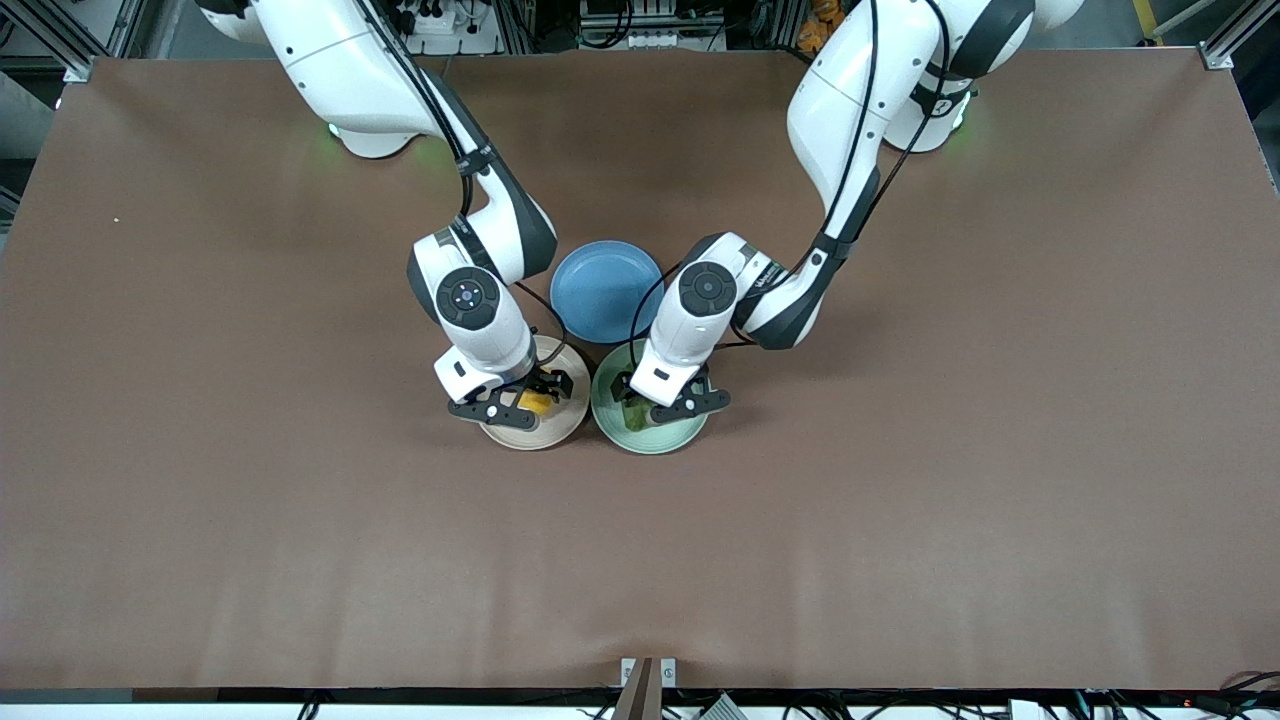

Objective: Pick lemon and lettuce from plates
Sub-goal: 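Lower both grippers and close the right on lemon, left on lettuce, then lift the lemon with the right gripper while the left gripper lifts the lettuce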

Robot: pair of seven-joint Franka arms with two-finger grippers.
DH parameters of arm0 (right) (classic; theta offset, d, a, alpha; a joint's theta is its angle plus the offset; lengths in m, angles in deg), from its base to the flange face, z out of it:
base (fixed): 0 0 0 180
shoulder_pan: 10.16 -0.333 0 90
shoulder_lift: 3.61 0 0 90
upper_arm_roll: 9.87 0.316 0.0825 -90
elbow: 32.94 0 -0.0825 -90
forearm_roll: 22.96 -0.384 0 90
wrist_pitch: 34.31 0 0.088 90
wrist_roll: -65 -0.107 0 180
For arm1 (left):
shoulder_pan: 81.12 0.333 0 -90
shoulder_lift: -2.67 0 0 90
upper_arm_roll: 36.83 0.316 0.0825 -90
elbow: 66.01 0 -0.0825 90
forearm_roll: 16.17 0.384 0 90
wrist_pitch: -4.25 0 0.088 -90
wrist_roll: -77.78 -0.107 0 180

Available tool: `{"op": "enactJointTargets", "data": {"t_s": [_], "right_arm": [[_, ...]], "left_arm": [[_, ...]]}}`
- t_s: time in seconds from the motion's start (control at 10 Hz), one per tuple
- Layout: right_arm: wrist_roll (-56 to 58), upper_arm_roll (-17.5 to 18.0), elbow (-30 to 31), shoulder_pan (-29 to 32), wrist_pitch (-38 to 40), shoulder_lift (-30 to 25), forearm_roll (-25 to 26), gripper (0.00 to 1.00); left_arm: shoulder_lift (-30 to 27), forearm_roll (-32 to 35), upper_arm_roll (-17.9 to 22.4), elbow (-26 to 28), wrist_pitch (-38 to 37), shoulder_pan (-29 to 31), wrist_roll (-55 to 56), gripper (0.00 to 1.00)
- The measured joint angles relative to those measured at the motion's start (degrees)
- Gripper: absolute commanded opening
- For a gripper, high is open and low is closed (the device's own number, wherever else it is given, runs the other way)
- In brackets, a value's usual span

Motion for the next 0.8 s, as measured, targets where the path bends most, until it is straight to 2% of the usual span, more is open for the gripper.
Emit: {"op": "enactJointTargets", "data": {"t_s": [0.1, 0.2, 0.3, 0.4, 0.5, 0.6, 0.8], "right_arm": [[0.0, 0.0, 0.05, -0.3, -0.46, 0.57, 0.0, 1.0], [-0.23, -0.01, 0.09, -0.7, -1.21, 1.33, 0.0, 1.0], [-0.56, -0.04, 0.11, -1.03, -2.27, 2.11, 0.0, 0.97], [-0.87, -0.06, 0.12, -1.34, -2.93, 2.86, 0.01, 0.73], [-1.12, -0.07, 0.12, -1.48, -3.24, 3.31, 0.15, 0.54], [-1.2, -0.13, 0.12, -1.49, -3.33, 3.48, 0.48, 0.46], [-1.21, -0.53, 0.09, -1.45, -3.33, 3.48, 0.55, 0.32]], "left_arm": [[0.05, 0.0, 0.01, 0.0, 0.0, -0.31, 0.29, 1.0], [0.14, 0.0, 0.02, 0.0, 0.0, -0.71, 0.42, 0.54], [0.25, 0.01, 0.41, 0.0, 0.29, -1.2, 0.73, 0.01], [0.36, 1.07, 2.18, -0.02, 1.04, -2.53, 1.07, 0.0], [0.36, 1.65, 4.33, -0.04, 1.11, -4.37, 2.4, 0.0], [0.36, 1.8, 5.95, -0.11, 1.11, -6.0, 3.94, 0.0], [0.36, 1.81, 6.67, -0.2, 1.2, -6.74, 4.59, 0.0]]}}
